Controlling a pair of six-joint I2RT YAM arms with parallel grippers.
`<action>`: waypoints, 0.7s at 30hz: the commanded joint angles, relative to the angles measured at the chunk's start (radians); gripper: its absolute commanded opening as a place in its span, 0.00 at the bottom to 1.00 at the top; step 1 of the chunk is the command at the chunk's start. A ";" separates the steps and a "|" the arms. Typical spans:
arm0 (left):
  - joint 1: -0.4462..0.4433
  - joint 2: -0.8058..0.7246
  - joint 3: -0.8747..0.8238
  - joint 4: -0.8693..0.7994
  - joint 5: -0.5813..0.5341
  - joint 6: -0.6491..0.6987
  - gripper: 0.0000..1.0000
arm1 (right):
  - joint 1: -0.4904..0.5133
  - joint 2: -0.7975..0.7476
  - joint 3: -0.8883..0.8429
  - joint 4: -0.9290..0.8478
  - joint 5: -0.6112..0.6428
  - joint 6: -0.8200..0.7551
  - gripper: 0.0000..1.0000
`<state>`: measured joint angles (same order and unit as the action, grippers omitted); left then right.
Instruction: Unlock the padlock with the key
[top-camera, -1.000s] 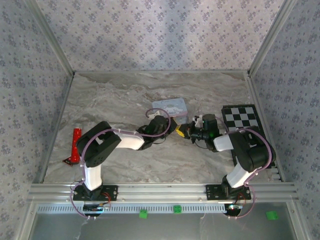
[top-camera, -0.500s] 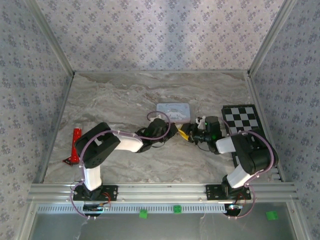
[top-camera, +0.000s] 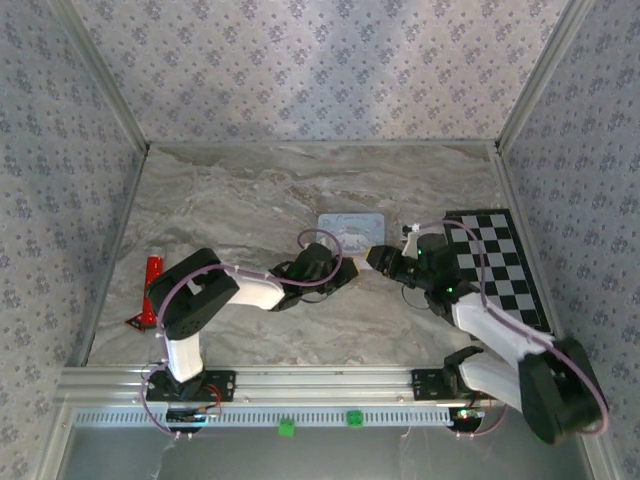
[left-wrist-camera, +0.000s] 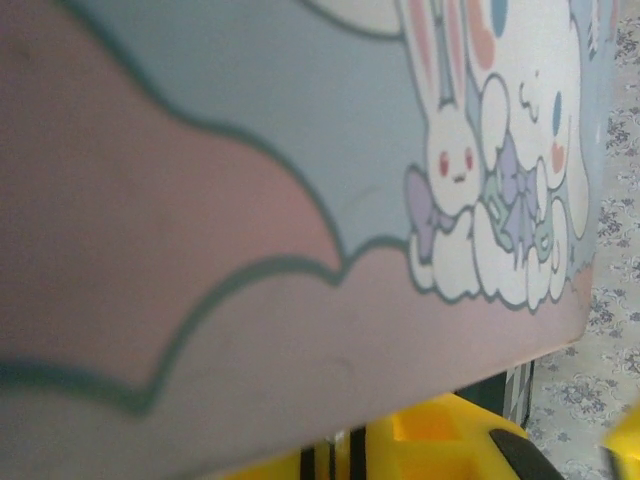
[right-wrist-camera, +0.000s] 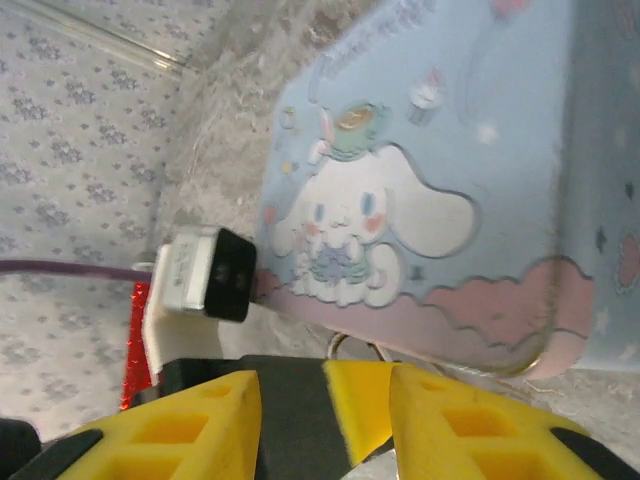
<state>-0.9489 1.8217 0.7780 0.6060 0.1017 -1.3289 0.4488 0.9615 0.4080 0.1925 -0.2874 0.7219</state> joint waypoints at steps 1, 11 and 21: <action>0.004 -0.041 -0.012 0.012 0.034 -0.010 0.00 | 0.019 -0.082 -0.031 -0.169 0.218 -0.190 0.37; 0.033 -0.080 -0.049 0.001 0.026 -0.009 0.00 | 0.272 -0.203 -0.243 0.175 0.389 -0.521 0.41; 0.069 -0.119 -0.104 0.026 0.036 -0.009 0.00 | 0.482 0.027 -0.327 0.596 0.447 -0.769 0.44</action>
<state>-0.8928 1.7462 0.6895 0.5865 0.1207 -1.3281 0.8894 0.9092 0.1188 0.5636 0.1028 0.0875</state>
